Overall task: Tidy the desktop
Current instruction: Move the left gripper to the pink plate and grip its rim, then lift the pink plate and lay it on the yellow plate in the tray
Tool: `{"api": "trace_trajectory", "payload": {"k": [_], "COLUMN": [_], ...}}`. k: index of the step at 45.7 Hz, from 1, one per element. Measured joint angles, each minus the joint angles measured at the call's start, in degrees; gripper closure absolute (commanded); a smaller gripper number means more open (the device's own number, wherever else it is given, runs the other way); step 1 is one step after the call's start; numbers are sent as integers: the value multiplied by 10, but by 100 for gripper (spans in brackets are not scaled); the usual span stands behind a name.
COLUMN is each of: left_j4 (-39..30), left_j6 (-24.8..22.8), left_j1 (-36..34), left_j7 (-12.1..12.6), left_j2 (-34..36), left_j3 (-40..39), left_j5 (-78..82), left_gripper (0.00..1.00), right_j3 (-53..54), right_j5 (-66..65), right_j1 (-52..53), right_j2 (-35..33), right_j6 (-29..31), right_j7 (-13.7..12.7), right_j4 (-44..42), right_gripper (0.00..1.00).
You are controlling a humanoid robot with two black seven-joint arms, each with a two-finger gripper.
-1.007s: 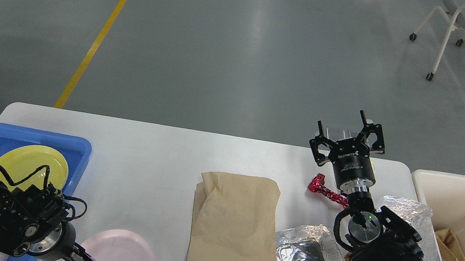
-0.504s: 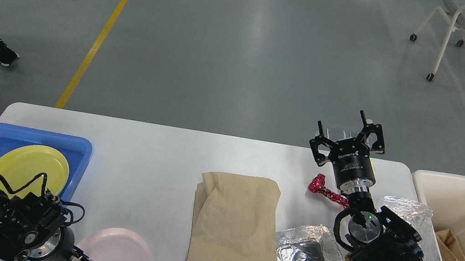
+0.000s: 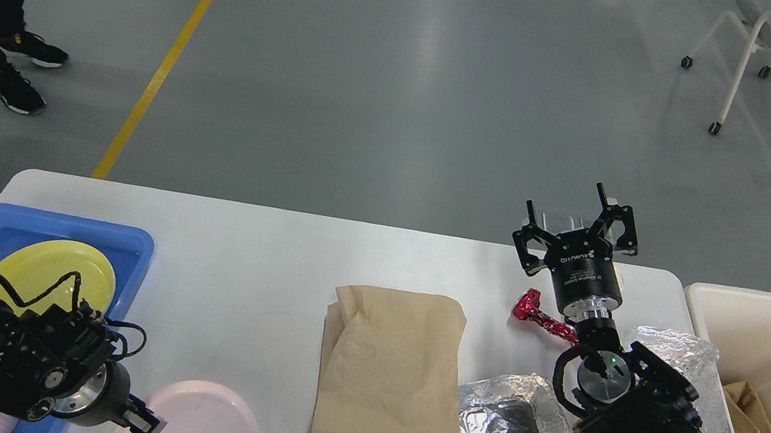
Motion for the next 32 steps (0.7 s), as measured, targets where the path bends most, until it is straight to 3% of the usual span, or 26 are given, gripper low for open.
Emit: {"api": "trace_trajectory", "payload": {"k": [9,12,17,20,24,32], "left_j4": [-103,-114,-109,-93,-70,-21], "left_j6": [-89,-157,-310,-397,-471,-499], "left_j1": [-170,-236,-317,-341,-352,-336], "left_j7": [-6,-7,-1,5,18,26], "left_j2": [86,128,207,247,277,307], "left_j3": [-28,-67,-195,-288,-374,-392], "left_j5": [-2,-6,-13,-16,-17,-7], "left_gripper": [100,100,100,100,100,100], "right_j3": [0,0,0,0,0,0], "right_j5": [0,0,0,0,0,0], "right_j1": [0,0,0,0,-1,-1], "right_j2": [0,0,0,0,0,0], "right_j6": [0,0,0,0,0,0], "right_j7": [0,0,0,0,0,0], "right_j4": [0,0,0,0,0,0], "right_gripper": [0,0,0,0,0,0]}}
